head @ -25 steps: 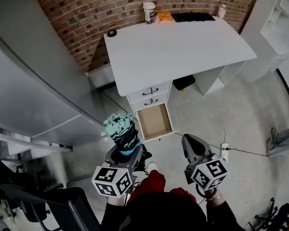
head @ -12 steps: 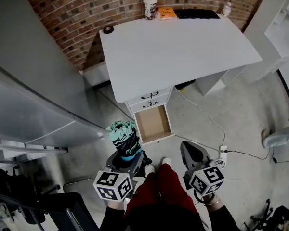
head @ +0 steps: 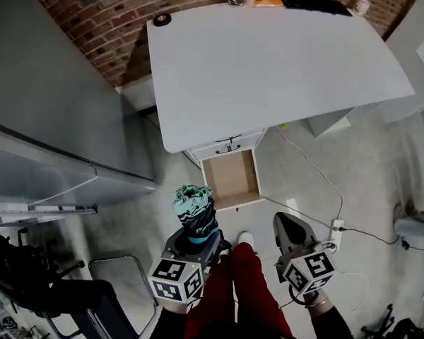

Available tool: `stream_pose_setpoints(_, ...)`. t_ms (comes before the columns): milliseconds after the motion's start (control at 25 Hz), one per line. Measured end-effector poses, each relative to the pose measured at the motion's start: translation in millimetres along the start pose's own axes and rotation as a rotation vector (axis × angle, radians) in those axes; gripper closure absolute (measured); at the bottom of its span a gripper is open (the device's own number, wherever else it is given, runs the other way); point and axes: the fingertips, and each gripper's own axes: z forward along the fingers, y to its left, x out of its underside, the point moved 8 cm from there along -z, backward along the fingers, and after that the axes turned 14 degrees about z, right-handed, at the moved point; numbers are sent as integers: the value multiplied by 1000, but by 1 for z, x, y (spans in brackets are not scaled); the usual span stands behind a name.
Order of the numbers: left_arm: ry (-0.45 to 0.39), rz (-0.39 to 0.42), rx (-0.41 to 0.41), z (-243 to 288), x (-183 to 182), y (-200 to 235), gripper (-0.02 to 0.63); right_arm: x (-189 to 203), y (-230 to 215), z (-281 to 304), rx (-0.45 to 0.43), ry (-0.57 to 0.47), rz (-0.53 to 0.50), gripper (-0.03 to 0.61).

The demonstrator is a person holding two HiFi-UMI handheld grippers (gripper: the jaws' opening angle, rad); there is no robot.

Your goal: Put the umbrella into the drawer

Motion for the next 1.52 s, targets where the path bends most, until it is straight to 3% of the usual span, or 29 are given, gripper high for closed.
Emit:
stream_pose_setpoints(560, 149, -87, 30, 140, 104, 46, 367, 89, -92, 85, 32, 97, 26, 577)
stream_pose_setpoints(1160, 185, -47, 49, 232, 188, 91, 367, 163, -144, 177, 12, 138, -14, 577)
stream_pose_setpoints(1520, 186, -56, 73, 274, 212, 106, 367, 188, -175, 209, -11, 89, -53, 577)
